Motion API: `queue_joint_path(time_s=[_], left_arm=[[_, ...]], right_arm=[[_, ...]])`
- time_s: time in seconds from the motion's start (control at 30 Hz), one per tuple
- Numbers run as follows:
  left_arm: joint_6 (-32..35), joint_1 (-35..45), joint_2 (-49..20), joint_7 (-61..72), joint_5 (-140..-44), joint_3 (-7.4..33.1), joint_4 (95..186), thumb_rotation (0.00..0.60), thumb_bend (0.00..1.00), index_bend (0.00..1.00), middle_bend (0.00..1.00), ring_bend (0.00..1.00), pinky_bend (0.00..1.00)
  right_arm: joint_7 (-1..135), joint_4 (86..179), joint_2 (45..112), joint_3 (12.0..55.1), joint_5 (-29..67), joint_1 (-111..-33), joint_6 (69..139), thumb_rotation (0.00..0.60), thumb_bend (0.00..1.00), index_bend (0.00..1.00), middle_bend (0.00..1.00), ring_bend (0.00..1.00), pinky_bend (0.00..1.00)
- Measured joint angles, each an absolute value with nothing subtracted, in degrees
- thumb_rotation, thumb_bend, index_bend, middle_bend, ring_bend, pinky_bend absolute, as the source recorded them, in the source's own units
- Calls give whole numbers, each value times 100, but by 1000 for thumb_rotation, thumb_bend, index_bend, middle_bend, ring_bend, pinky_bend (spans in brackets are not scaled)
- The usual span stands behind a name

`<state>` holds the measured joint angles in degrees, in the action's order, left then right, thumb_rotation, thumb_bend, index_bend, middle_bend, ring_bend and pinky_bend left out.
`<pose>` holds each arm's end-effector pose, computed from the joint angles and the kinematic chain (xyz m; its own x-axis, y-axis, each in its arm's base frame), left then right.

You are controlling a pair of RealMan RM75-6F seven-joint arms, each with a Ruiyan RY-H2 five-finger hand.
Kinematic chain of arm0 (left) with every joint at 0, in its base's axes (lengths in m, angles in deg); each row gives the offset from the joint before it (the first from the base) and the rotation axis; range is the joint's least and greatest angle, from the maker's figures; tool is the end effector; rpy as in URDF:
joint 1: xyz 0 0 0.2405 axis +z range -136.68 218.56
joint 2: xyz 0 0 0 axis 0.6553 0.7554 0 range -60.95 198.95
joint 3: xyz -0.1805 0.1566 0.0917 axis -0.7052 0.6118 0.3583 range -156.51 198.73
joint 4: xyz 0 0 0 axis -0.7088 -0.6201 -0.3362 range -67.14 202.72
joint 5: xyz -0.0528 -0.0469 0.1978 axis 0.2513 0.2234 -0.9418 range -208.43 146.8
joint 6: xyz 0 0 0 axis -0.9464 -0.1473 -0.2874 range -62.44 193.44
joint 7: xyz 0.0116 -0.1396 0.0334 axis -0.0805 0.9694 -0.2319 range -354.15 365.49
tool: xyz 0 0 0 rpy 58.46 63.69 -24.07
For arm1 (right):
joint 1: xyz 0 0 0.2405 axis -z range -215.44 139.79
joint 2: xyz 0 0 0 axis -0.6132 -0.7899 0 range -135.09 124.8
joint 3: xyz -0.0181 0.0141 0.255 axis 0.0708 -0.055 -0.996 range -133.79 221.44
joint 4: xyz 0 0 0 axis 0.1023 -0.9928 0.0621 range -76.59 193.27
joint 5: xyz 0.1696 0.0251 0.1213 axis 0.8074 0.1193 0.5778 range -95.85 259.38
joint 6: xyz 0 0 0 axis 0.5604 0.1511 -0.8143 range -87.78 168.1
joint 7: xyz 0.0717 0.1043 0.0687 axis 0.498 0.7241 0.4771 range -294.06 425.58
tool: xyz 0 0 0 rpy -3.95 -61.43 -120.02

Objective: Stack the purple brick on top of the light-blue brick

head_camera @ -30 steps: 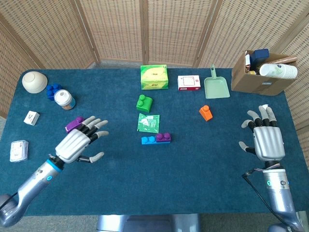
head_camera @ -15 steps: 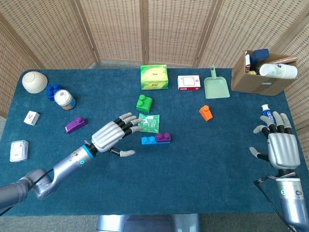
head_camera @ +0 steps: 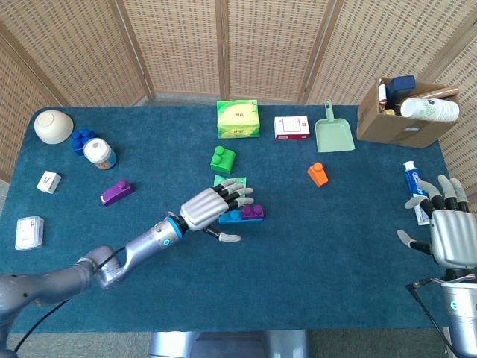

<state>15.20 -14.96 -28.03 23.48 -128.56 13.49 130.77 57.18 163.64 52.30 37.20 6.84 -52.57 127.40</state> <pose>-0.0732 0.3674 -0.0629 0.4642 0.2746 0.8421 0.6342 -0.7667 -0.0996 -0.2549 -0.2358 0.1969 0.3990 0.1356 0.9069 -0.9155 0.0031 0.4023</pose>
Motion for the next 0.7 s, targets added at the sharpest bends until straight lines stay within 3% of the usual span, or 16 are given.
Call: queue_joint_path(time_s=[0.37,0.7], left_arm=[[1541,-1974,-3749,2673,-12789,1489,11852,0,110,76,0,0,0],[1618,-2216,-4211,2982,-12655,1641,11172,0,111,76,0,0,0]], right_arm=[[5970,16457,5057,3668,484,-5004,12829,562,130,440,228,0,9],[6105,16523,4998,3618,408,-4837,12845,562,130,440,228,0,9]])
